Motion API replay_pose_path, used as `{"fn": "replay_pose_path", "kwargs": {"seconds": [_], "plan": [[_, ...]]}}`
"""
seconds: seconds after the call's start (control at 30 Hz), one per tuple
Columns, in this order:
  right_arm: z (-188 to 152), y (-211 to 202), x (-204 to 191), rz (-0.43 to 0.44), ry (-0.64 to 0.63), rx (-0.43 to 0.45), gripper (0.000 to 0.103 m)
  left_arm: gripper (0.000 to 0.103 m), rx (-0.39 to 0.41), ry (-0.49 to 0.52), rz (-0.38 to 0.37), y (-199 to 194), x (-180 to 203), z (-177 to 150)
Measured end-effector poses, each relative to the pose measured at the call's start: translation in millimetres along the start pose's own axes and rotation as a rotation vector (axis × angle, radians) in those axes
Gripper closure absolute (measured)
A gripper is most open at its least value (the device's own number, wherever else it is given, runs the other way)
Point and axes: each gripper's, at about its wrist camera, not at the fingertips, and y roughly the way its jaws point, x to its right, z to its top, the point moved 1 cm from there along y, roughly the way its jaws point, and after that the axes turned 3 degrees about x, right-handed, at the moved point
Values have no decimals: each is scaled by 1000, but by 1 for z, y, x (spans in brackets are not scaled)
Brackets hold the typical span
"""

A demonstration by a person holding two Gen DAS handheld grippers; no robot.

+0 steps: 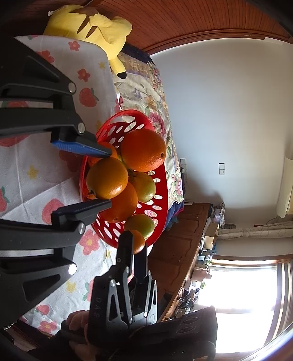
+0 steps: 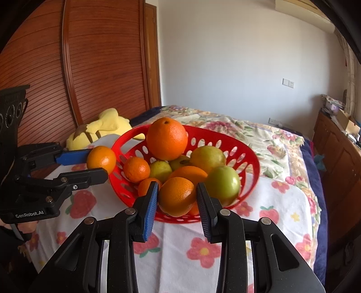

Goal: Organize fruits
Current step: 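Carry both mandarins over the red basket and open both tools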

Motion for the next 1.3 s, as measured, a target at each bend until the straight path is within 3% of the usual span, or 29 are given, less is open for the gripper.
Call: {"fn": "replay_pose_path", "kwargs": {"seconds": [0.4,1.3], "plan": [[-2,30,-2,29,2,-27,69,67,-13,-2,10,23,-9,9],[-8,19,14,51,51,21,62,63,-80,18,9,83,2,33]]}}
